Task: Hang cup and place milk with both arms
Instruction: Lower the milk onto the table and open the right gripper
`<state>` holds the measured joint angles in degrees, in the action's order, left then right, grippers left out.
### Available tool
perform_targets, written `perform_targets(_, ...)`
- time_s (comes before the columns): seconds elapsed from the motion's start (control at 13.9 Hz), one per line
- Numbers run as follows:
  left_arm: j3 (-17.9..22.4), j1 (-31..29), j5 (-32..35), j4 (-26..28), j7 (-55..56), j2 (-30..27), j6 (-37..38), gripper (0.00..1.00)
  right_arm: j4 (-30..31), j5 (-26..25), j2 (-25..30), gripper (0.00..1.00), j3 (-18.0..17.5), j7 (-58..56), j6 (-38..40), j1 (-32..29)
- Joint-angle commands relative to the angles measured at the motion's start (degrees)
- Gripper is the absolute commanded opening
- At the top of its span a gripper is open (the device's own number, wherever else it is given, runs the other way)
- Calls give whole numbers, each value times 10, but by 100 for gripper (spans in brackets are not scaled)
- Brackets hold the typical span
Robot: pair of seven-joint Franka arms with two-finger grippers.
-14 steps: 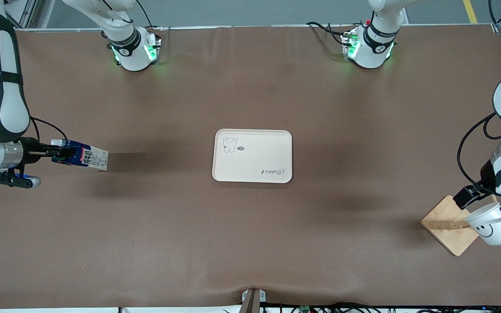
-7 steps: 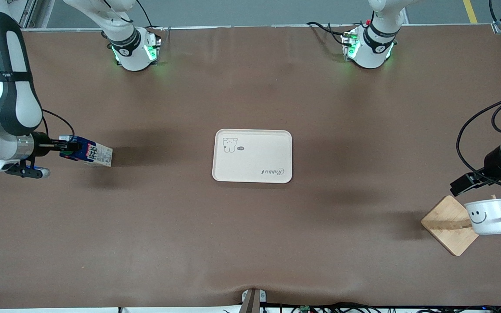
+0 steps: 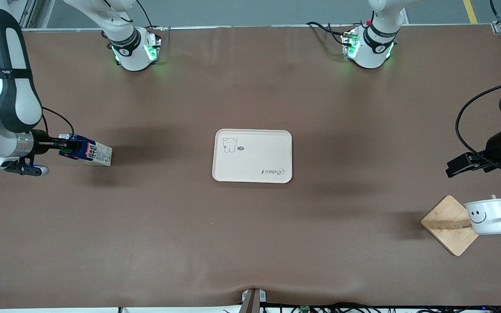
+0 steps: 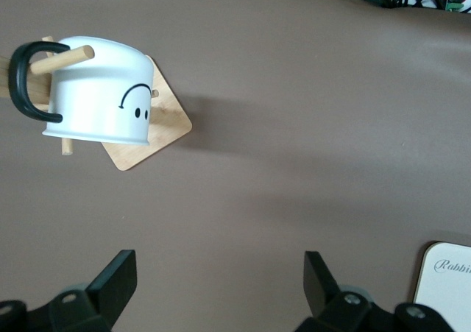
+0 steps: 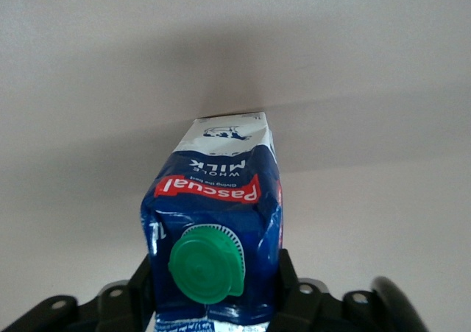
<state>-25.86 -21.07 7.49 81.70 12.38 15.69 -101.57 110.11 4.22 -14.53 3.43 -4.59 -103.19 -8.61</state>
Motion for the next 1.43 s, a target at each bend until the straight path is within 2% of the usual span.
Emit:
perform_targets(0.0,-3,-3,-7,4,-10,-20,12,100,-2,-8,8,100,-11,3,-1,-15)
perform_targets(0.43,-5,0,-12,5,-10,-36,52,100,-60,-7,7,100,-13,3,41,-8)
perform_targets(0.79,2,14,-14,5,-4,-52,59,100,-162,-4,-5,100,-16,-3,41,29)
perform_targets(0.86,20,44,-10,7,9,-58,60,100,-181,-4,-10,100,-16,-3,45,32)
perform_targets(1.0,114,129,-13,9,6,-79,79,100,-216,-9,-16,100,-16,-4,49,44)
perform_targets(1.08,145,159,-13,9,5,-81,87,100,-230,-10,-16,100,-16,-4,48,47)
perform_targets(1.15,161,169,-18,9,3,-84,98,100,-249,-10,-17,100,-16,-4,48,47)
perform_targets(1.36,165,171,-37,13,-1,-102,110,100,-315,-11,-22,100,-16,-3,73,63)
